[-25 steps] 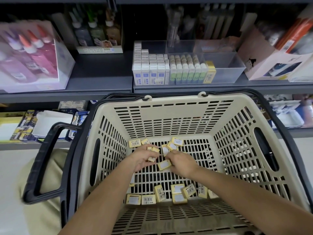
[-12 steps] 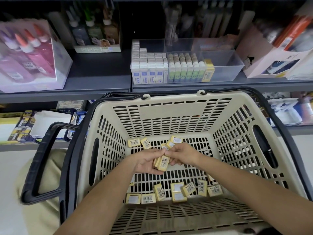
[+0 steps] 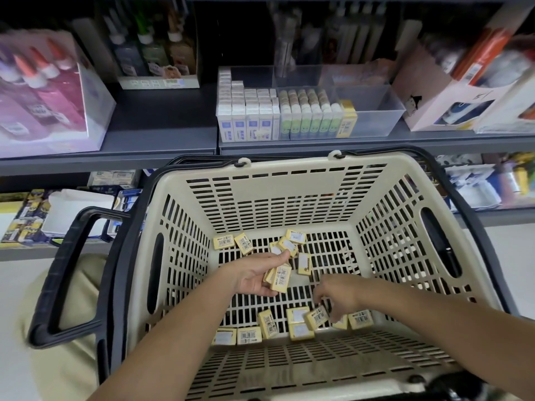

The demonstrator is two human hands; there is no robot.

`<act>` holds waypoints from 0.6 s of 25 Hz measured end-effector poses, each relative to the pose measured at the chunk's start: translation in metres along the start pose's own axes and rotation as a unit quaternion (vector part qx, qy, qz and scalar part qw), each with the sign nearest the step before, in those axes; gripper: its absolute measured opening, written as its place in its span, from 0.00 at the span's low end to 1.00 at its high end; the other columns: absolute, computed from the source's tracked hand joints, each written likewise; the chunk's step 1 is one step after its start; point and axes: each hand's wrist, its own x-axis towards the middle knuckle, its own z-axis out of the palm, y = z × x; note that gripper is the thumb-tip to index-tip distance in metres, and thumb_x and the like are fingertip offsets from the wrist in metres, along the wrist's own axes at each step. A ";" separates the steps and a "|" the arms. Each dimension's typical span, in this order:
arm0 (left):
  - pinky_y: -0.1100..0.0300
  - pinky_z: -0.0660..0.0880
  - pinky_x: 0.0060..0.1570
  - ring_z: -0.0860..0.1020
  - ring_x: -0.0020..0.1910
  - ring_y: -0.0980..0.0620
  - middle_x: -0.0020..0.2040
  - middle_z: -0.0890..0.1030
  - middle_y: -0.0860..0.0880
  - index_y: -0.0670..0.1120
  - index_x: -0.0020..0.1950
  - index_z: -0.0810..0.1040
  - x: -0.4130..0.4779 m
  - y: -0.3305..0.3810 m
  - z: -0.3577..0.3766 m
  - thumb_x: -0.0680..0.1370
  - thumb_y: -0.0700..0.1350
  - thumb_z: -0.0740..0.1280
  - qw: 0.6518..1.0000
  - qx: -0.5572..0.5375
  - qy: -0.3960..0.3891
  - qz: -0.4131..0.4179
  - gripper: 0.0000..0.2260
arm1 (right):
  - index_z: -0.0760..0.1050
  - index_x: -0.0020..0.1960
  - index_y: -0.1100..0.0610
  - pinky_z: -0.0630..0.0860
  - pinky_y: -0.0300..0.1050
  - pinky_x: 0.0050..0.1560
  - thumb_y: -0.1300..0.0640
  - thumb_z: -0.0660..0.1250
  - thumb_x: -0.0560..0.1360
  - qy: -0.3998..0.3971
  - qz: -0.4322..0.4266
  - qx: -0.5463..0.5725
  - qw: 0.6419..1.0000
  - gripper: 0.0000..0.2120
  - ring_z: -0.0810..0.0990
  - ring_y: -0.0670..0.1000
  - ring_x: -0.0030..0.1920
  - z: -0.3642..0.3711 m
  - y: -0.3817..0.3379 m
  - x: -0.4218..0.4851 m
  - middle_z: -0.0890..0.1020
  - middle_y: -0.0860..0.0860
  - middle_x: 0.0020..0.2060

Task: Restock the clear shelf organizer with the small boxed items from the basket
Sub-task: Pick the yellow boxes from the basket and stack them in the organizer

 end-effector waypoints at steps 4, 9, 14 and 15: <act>0.61 0.78 0.38 0.79 0.41 0.52 0.42 0.81 0.48 0.45 0.53 0.75 0.001 0.000 0.003 0.68 0.55 0.71 0.999 -0.022 -0.023 0.012 0.19 | 0.75 0.52 0.51 0.70 0.40 0.46 0.56 0.69 0.72 0.028 -0.026 0.021 0.999 0.10 0.73 0.48 0.49 0.002 -0.004 0.007 0.73 0.50 0.53; 0.57 0.80 0.42 0.81 0.43 0.47 0.45 0.82 0.42 0.41 0.52 0.74 0.005 -0.002 -0.003 0.72 0.35 0.71 0.998 -0.054 -0.003 0.030 0.11 | 0.70 0.45 0.54 0.77 0.41 0.44 0.62 0.68 0.73 0.038 -0.036 0.353 0.934 0.07 0.80 0.46 0.43 -0.027 -0.004 0.003 0.79 0.49 0.43; 0.57 0.79 0.44 0.81 0.41 0.49 0.40 0.83 0.45 0.43 0.49 0.75 0.012 -0.004 0.006 0.73 0.36 0.71 0.998 -0.023 0.043 0.049 0.08 | 0.69 0.45 0.54 0.74 0.33 0.35 0.65 0.65 0.75 0.113 -0.037 0.450 0.885 0.08 0.80 0.46 0.38 -0.033 -0.011 0.004 0.79 0.53 0.41; 0.58 0.79 0.44 0.81 0.41 0.49 0.41 0.83 0.45 0.43 0.50 0.75 0.014 -0.006 0.008 0.72 0.37 0.71 0.997 -0.020 0.054 0.050 0.09 | 0.70 0.45 0.54 0.74 0.33 0.35 0.65 0.65 0.75 0.117 -0.034 0.446 0.887 0.07 0.80 0.46 0.38 -0.032 -0.011 0.005 0.79 0.53 0.40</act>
